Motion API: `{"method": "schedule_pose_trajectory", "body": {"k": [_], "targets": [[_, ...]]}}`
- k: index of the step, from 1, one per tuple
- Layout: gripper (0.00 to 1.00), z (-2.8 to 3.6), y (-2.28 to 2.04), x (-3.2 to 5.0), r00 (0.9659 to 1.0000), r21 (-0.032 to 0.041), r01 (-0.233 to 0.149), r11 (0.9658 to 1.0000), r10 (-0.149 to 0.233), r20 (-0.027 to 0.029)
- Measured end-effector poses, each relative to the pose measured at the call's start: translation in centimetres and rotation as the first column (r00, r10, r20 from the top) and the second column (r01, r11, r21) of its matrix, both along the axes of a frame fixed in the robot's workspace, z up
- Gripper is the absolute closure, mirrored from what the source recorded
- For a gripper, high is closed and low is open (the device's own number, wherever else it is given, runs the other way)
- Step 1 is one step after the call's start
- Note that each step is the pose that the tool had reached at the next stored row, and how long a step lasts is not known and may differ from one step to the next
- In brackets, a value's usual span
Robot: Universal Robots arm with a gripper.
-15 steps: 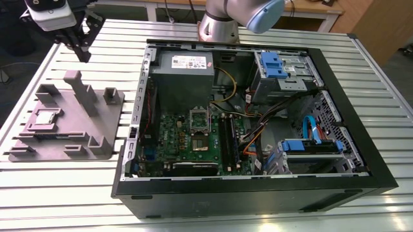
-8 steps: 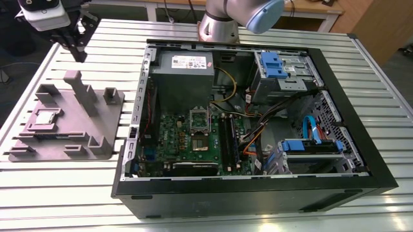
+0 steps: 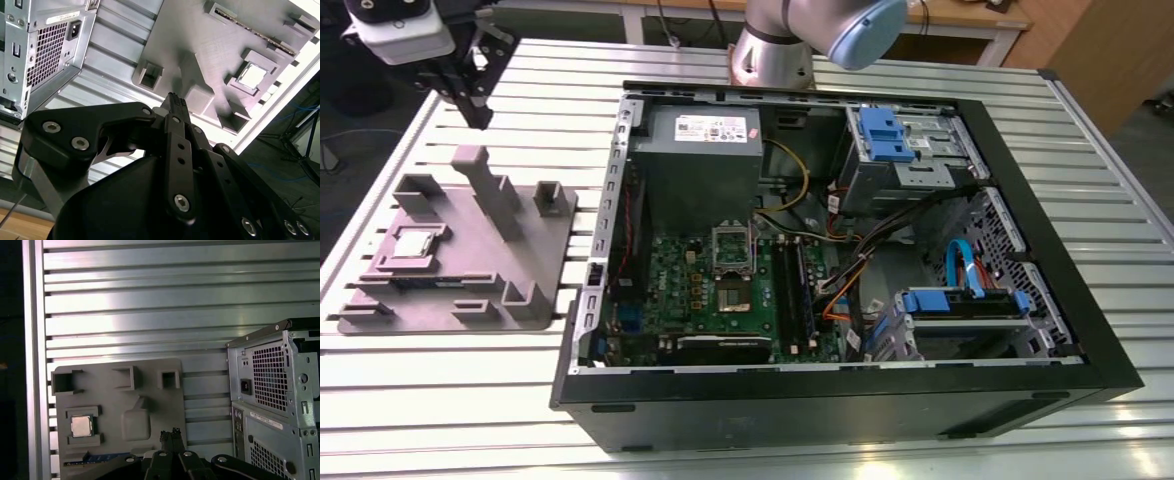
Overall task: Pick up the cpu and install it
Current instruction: 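Reach for the cpu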
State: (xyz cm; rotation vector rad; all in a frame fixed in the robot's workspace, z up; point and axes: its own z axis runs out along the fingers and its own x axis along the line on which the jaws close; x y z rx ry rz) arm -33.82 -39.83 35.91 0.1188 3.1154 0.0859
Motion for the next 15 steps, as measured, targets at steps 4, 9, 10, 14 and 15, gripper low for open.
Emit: {"method": "schedule_pose_trajectory", "body": {"k": [4, 9, 10, 14, 15], "targets": [[0.90, -0.05, 0.00, -0.29, 1.0000, 0.0004, 0.000, 1.0000, 0.000, 0.0000], [0.90, -0.12, 0.00, -0.52, 1.0000, 0.0009, 0.000, 1.0000, 0.000, -0.0001], [0.90, -0.13, 0.00, -0.58, 1.0000, 0.0010, 0.000, 1.0000, 0.000, -0.0001], [0.90, -0.21, 0.00, -0.79, 1.0000, 0.0014, 0.000, 1.0000, 0.000, 0.0000], [0.90, -0.22, 0.00, -0.85, 1.0000, 0.0013, 0.000, 1.0000, 0.000, -0.0001]]}}
